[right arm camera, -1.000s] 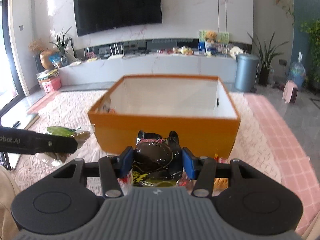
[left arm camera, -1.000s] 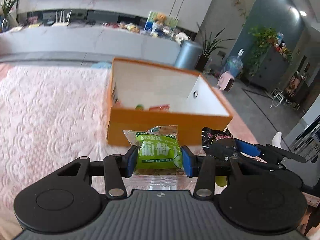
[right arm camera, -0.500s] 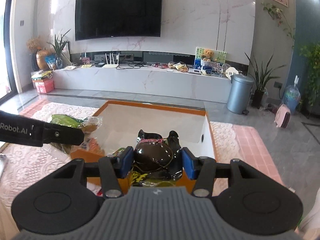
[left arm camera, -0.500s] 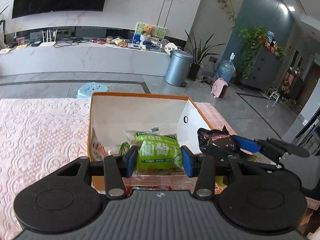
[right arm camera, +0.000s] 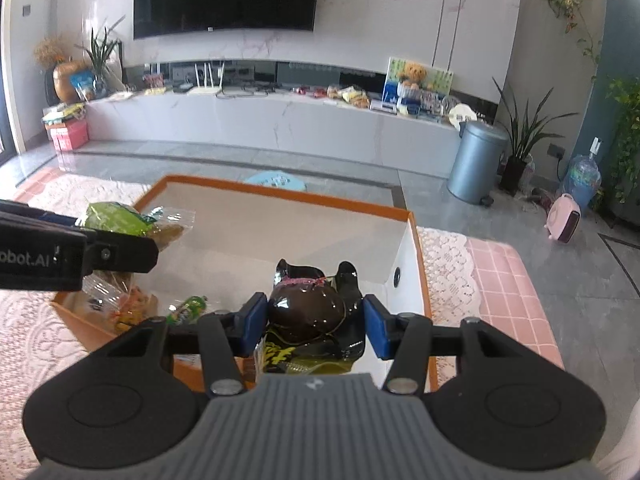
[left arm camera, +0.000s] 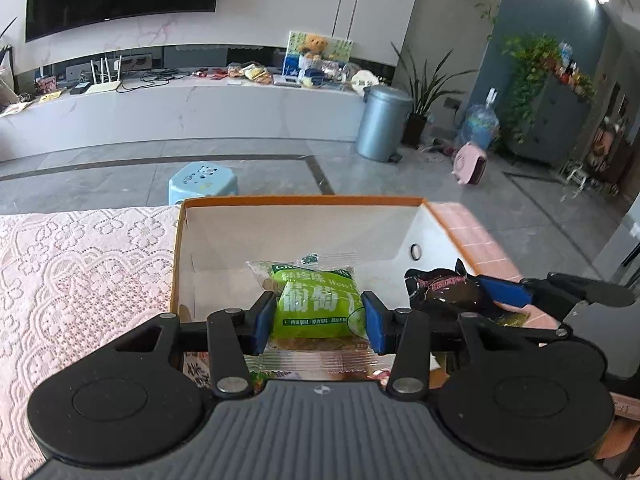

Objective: Organize snacks
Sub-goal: 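Carry the green packet with the left tool while the right tool carries the black packet into the box, then open the right gripper to drop the black packet while the left gripper releases the green packet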

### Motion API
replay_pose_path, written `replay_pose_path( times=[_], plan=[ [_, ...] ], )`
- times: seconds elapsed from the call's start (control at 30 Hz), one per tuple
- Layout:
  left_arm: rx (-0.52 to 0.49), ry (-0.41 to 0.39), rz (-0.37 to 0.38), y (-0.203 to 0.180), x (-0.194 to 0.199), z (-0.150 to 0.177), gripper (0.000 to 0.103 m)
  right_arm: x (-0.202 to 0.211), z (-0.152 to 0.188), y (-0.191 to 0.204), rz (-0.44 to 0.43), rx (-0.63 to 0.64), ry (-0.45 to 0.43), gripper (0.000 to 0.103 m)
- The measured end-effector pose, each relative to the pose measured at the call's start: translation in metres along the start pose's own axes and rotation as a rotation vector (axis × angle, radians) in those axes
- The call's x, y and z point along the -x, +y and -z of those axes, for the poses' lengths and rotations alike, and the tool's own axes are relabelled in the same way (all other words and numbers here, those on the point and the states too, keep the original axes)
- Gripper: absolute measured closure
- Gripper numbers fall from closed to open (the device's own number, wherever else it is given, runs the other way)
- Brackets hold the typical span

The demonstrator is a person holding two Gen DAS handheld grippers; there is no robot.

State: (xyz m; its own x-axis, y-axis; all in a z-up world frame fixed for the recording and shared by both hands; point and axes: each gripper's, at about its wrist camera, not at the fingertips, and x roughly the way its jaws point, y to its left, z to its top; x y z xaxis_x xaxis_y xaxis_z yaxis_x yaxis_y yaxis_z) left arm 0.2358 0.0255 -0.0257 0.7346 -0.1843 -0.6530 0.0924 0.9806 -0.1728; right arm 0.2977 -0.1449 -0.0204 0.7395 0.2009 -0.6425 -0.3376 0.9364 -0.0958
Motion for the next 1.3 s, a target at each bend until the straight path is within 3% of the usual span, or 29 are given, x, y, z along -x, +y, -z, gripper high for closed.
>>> replay_pose_path(
  times=[0.33,0.77,0.93,1.07,1.3],
  plan=[
    [0.028,0.086,0.001,0.015,-0.044,-0.001,0.051,-0.053,-0.005,-0.007,-0.01,-0.054,0.114,0.054],
    [-0.007,0.186,-0.072,0.018,-0.077,0.001,0.05,-0.096,0.003,-0.009,0.034,-0.119,0.274,0.054],
    [-0.016,0.235,-0.089,0.016,-0.086,0.002,0.049,-0.1,0.005,-0.007,0.024,-0.117,0.295,0.054],
    [-0.025,0.227,-0.098,0.014,-0.086,0.003,0.047,-0.1,0.006,-0.007,0.026,-0.114,0.297,0.054],
    [-0.026,0.194,-0.096,0.014,-0.077,0.003,0.032,-0.088,-0.001,-0.008,0.029,-0.105,0.262,0.044]
  ],
)
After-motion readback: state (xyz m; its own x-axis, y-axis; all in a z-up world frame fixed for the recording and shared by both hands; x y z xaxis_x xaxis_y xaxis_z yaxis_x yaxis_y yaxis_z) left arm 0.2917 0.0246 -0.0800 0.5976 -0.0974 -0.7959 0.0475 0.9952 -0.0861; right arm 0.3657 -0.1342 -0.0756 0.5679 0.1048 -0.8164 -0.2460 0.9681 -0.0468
